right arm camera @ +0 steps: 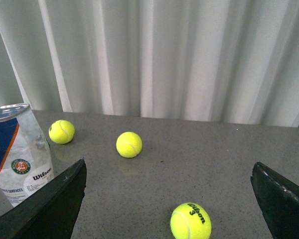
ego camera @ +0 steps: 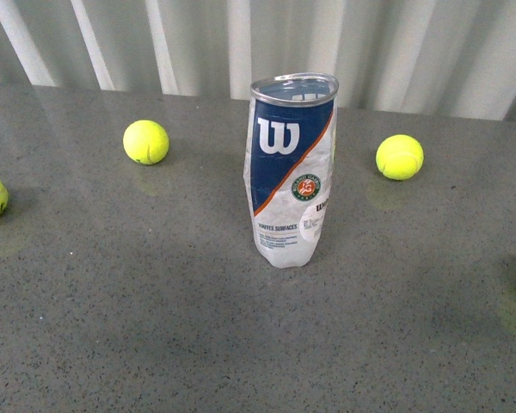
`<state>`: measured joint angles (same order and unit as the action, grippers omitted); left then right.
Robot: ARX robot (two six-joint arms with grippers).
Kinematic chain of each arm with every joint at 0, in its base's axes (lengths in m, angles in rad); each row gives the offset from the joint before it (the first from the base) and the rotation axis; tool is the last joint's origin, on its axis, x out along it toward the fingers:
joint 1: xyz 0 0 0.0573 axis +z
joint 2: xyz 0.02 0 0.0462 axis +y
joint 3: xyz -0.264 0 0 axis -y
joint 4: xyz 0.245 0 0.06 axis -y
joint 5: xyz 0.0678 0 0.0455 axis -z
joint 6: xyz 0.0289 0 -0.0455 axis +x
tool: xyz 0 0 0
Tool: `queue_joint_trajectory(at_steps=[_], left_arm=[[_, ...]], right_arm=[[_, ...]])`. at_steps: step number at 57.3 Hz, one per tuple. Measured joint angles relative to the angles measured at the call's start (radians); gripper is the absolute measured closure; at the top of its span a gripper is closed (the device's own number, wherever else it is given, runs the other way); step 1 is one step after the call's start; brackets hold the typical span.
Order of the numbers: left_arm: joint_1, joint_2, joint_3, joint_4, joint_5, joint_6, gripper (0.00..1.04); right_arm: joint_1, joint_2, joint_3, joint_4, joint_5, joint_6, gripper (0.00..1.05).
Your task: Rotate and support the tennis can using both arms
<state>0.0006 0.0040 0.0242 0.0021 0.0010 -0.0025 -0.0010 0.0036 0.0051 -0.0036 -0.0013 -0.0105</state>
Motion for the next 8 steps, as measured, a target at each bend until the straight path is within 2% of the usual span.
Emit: queue_joint_trajectory(at_steps=[8], left_arm=[[0.0,0.0,0.0,0.0,0.0,0.0,0.07]], right_arm=[[0.0,0.0,0.0,0.0,0.0,0.0,0.07]])
